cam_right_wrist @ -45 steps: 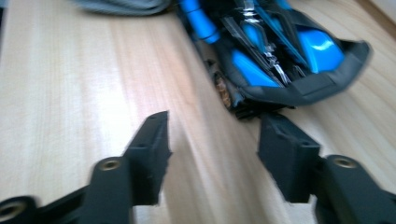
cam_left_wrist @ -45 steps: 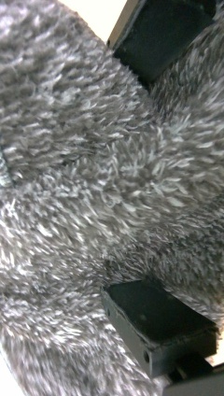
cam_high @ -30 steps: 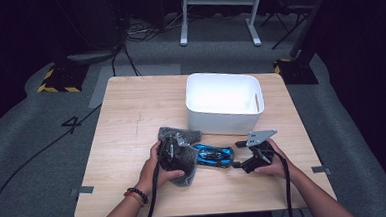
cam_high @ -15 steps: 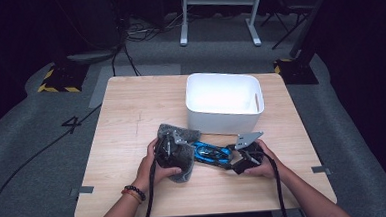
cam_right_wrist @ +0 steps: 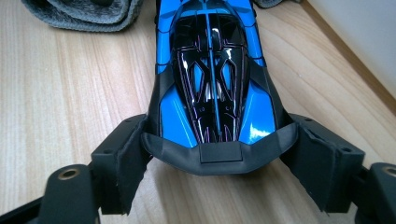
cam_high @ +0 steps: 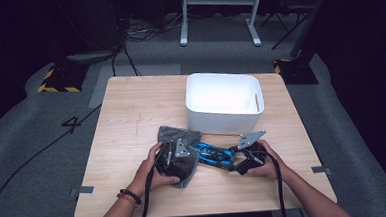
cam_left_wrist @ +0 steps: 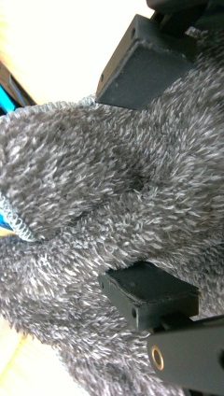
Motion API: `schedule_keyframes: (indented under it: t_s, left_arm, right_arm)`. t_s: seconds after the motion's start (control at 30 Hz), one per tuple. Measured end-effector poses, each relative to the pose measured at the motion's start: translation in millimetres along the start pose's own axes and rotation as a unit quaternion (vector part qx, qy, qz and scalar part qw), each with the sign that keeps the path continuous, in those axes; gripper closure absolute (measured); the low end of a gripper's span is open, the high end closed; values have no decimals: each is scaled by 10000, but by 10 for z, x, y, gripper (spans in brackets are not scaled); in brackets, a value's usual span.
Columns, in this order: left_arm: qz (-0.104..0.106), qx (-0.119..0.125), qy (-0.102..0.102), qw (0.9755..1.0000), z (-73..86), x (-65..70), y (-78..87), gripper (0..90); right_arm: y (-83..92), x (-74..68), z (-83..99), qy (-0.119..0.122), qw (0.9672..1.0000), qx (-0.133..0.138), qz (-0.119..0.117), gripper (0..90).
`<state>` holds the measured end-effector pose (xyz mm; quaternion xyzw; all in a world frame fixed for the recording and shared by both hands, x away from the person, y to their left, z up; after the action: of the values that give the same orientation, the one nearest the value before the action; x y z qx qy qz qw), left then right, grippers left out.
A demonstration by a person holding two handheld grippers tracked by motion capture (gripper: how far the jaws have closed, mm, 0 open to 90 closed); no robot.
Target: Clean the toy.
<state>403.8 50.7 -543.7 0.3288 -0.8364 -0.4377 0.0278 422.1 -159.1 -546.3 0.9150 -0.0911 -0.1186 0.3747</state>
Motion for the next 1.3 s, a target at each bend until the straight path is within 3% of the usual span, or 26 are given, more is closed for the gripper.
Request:
schedule_keyframes:
  t_s: [0.17,0.33,0.63,0.73,0.87,1.1,1.3]
  left_arm:
    - [99,61,-83,9999,-19,56,7,167]
    - [223,75,-145,9996,-19,121,-18,162]
    - [160,39,-230,9996,-2,145,-36,163]
    - [178,110,-392,9990,-16,193,-43,163]
    - [204,59,-398,9990,-28,215,-52,163]
    - [238,-28,-275,9993,26,138,-36,174]
    - [237,-71,-160,9996,92,67,22,180]
  right_arm:
    - [55,-17,-5,-110,9998,78,-146,247]
    - [119,-45,1,-34,9998,66,-209,248]
    - [176,-146,5,-5,9986,27,-528,247]
    - [177,-204,-31,189,9989,-43,-421,247]
    - [152,-214,-38,299,9989,-39,-365,247]
    - [83,-178,89,447,9981,-361,-203,245]
    - [103,-171,104,383,9979,-490,-199,240]
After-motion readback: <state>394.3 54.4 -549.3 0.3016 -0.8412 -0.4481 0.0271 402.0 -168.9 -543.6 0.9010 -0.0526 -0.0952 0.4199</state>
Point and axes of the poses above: each handheld gripper's, and its own axes: y roughly backward along the jaws, z roughly out of its underside, x roughly to its right, the point moved 8 cm from there along -y, roughly forward along the jaws, and after that the axes turned 8 degrees about -z, right-handed, at the moved point
